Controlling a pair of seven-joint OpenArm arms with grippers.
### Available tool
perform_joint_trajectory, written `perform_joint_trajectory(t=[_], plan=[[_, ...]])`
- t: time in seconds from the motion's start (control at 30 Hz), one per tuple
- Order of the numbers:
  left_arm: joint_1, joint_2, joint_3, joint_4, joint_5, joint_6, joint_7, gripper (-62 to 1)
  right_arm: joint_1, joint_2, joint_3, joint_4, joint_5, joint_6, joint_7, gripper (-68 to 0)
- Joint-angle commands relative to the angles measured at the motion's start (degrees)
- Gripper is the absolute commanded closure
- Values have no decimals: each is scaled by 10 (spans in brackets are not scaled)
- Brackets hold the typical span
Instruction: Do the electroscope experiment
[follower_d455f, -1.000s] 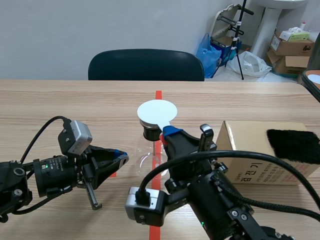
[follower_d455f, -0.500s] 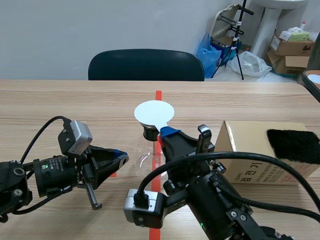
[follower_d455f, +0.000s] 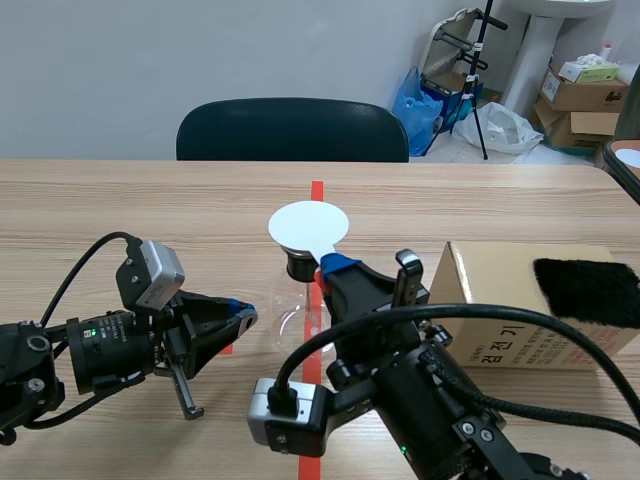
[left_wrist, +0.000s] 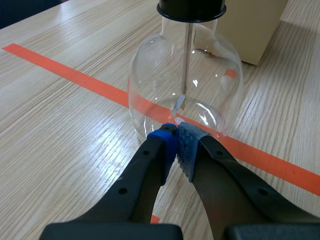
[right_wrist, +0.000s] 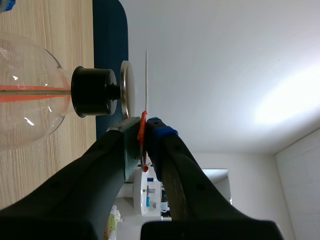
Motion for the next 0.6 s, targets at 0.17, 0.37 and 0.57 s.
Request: perform_joint_trajectory(t=[0.17,0.37,0.57], plan=[[0,-5,-1,12,-4,0,-8,-30,5,3,2,5,0,-8,-16,-13],[0,-5,-1,12,-4,0,-8,-30,5,3,2,5,0,-8,-60,-13],[0,-5,-1,12,-4,0,-8,-30,5,3,2,5,0,-8,-134,-13]])
